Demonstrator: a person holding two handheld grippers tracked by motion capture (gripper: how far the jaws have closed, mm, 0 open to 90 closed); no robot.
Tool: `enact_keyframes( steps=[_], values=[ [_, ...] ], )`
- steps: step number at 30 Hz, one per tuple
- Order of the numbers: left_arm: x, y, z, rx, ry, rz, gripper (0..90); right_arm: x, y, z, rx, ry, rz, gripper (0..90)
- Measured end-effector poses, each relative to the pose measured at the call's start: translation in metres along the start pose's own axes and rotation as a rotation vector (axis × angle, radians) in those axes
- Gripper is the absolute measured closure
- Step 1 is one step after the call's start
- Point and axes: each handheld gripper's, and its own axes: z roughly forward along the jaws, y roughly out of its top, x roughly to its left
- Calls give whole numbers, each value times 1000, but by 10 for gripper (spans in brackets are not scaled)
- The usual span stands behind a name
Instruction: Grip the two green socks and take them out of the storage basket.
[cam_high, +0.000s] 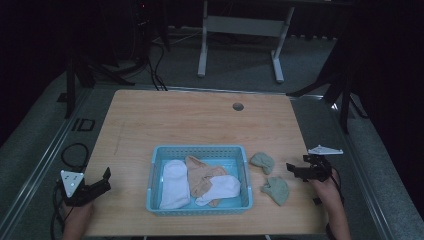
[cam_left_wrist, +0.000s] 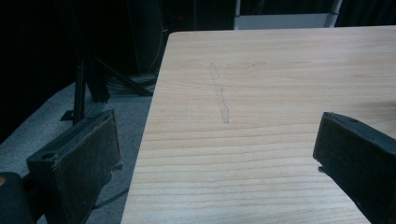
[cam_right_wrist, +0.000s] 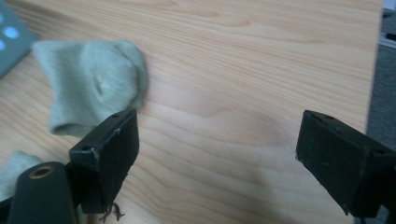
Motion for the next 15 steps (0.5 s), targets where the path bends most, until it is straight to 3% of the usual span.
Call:
enact_keyframes(
  steps=[2, 7, 10, 15],
  values=[
    [0, 0, 0, -1, -1, 1, 3, 0, -3, 0, -1, -30, 5, 113],
    [0, 0, 0, -1, -2, 0, 3, -4, -15, -10, -98, -119, 80, 124],
    [0, 0, 0, -2, -3, 0, 3, -2, -21, -11, -87, -188, 70, 121],
    [0, 0, 0, -5, -6, 4, 4, 0, -33, -10, -94, -258, 125, 119]
  ],
)
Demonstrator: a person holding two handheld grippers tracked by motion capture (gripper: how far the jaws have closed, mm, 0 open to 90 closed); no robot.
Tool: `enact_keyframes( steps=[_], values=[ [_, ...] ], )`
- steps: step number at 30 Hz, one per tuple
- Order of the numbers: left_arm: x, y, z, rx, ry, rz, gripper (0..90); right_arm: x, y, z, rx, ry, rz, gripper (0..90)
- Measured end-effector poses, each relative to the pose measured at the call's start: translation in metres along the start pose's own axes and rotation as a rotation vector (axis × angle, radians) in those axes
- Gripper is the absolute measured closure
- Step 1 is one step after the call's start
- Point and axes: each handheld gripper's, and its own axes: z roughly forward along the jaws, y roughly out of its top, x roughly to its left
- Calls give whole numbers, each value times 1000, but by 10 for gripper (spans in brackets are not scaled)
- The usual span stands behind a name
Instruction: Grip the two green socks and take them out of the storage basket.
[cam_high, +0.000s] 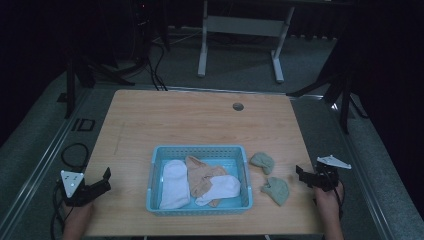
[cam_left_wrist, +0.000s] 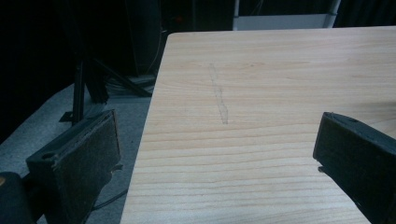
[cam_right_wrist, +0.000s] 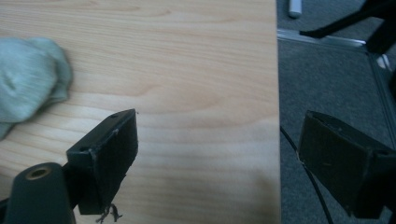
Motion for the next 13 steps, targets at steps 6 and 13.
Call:
enact_keyframes(
  steps=[6, 13],
  values=[
    [0, 0, 0, -2, -4, -2, 3, -1, -10, 1, -11, -75, 32, 121],
    [0, 0, 0, -3, -3, -1, 4, -2, -11, 0, -19, -57, 32, 126]
  ],
)
